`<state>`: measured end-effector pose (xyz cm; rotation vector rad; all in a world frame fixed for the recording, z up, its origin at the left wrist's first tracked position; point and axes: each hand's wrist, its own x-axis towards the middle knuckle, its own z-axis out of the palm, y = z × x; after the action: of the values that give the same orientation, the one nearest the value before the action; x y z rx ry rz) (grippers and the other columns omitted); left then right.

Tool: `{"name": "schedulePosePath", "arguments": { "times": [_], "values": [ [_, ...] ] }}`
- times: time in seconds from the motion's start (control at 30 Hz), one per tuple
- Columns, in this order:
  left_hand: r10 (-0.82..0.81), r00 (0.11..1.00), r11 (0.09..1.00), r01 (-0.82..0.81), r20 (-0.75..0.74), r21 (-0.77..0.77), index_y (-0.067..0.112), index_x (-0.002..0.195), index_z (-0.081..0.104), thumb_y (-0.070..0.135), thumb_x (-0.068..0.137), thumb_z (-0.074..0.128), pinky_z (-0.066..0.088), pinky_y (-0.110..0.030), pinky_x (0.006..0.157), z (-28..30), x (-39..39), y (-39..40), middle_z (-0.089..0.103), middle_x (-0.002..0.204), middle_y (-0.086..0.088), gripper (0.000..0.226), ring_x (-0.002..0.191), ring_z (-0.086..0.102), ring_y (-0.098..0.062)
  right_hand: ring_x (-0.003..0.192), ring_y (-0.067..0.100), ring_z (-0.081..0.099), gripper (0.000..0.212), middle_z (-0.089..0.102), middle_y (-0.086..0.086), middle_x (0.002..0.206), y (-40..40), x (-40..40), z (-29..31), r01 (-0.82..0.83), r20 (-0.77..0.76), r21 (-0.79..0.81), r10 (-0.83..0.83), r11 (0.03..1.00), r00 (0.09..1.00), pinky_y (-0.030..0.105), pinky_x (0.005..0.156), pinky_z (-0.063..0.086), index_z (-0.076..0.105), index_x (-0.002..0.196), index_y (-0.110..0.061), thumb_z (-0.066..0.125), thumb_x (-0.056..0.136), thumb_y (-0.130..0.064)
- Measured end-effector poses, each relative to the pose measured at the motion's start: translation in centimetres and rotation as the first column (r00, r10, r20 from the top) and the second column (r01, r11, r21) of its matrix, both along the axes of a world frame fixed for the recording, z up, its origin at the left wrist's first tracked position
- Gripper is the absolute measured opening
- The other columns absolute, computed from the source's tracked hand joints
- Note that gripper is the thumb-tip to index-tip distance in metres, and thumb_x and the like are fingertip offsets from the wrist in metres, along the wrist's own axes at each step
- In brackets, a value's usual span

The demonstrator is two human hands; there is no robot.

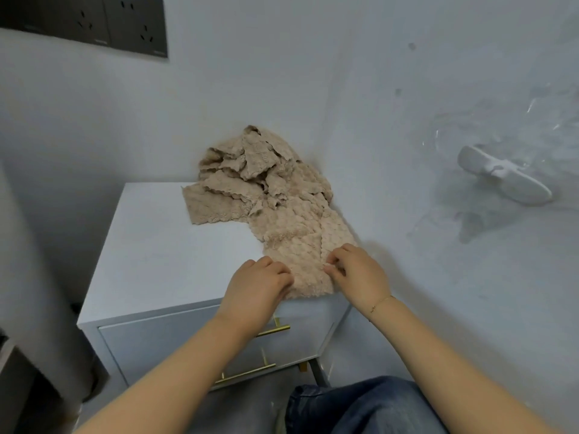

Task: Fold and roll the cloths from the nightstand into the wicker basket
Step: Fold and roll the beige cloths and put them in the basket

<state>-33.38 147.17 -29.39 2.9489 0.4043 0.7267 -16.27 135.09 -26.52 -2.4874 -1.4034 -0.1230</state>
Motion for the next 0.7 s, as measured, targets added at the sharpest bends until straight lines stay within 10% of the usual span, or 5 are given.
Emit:
{"name": "schedulePosePath", "arguments": {
  "times": [0.27,0.47,0.7],
  "values": [
    [0.091,0.996,0.995,-0.09,-0.011,0.04,0.024,0.068,0.07,0.019,0.069,0.085,0.04,-0.027,0.048,1.3,-2.8,0.5,0.065,0.069,0.012,0.016,0.064,0.058,-0.014,0.072,0.012,0.057,0.011,0.063,-0.007,0.081,-0.3,-1.8,1.7,0.078,-0.25,0.195,-0.027,0.978,0.968,0.028,0.064,0.045,0.057,0.084,-0.022,0.055,0.094,-0.026],
    [0.285,0.958,0.911,-0.281,-0.035,-0.303,0.024,0.096,0.065,0.029,0.098,0.051,0.039,-0.021,0.068,2.6,-8.8,3.0,0.064,0.099,0.013,0.014,0.079,0.059,-0.006,0.07,0.013,0.057,0.008,0.063,0.001,0.078,1.2,-4.6,4.2,0.243,-0.605,0.444,0.089,0.863,0.791,0.026,0.066,0.05,0.059,0.09,-0.012,0.056,0.093,-0.019],
    [0.333,0.938,0.505,-0.087,0.101,-0.859,0.007,0.096,0.063,0.018,0.098,0.052,0.056,-0.019,0.067,4.8,-15.3,3.4,0.07,0.096,-0.005,0.016,0.077,0.073,-0.011,0.066,0.016,0.048,0.02,0.053,0.009,0.078,1.1,-8.0,5.3,0.378,-0.831,0.495,0.299,0.782,0.469,0.026,0.061,0.045,0.065,0.104,-0.01,0.051,0.092,-0.005]
  ]
}}
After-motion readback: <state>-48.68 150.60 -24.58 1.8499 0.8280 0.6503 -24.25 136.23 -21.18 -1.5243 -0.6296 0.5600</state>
